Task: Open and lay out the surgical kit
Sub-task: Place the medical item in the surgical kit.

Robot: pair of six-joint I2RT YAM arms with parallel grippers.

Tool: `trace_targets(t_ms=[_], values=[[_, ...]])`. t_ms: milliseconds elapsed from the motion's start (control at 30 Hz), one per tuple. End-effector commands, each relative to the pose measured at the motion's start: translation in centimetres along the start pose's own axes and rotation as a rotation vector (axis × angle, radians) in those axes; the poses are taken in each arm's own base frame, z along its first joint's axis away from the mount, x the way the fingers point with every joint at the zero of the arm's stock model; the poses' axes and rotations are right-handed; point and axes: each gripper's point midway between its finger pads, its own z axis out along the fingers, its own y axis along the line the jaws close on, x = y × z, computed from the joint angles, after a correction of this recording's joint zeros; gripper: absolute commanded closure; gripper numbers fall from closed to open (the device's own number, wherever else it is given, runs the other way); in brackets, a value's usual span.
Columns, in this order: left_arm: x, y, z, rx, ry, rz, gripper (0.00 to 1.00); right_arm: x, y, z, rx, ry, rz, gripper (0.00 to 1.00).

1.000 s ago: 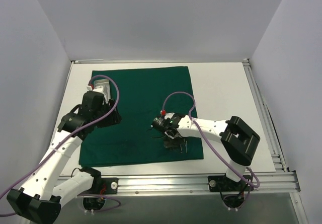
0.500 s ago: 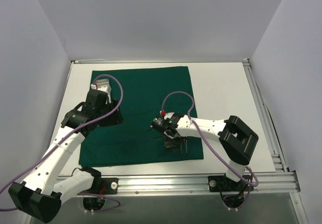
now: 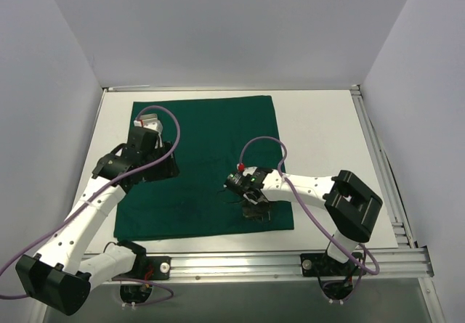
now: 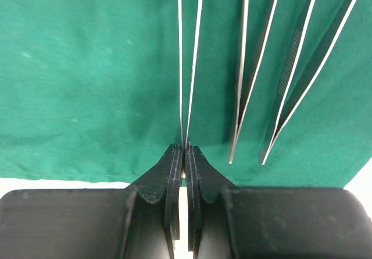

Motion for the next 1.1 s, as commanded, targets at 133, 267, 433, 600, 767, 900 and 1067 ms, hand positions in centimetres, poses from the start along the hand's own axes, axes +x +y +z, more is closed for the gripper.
trace_targets(t_ms=[133,267,433,600,767,900,1067], values=[[-1.4,-0.9,-0.7,0.033,-0.031,-0.02,0.35,0.3,-0.6,-0.4,0.001,0.002,0.029,1.0],[-1.5,-0.8,-0.6,0.03,-0.03,-0.023,0.35,0.2,-0.6,0.2,0.007,0.013,0.011,1.0],[-1.9,-0.9,-0.5,0.031,-0.031,-0.023,0.35,0.2,-0.6,0.5,0.011,0.026,0.012,0.98],[-1.7,-0.7,-0.2,0.031,-0.021,-0.023,0.35,0.5,-0.9,0.7,0.012,0.04,0.012,0.93],[-1.6,-0.5,-0.1,0.026,-0.009,-0.019,0.35,0.2,-0.7,0.7,0.012,0.041,0.009,0.77],[-1.6,-0.3,0.1,0.016,0.002,-0.025,0.34,0.3,-0.6,0.7,0.011,0.053,0.0,0.74],[-1.8,0.0,0.1,0.011,-0.003,-0.026,0.34,-1.1,-0.1,-0.7,0.003,0.019,-0.015,0.73]])
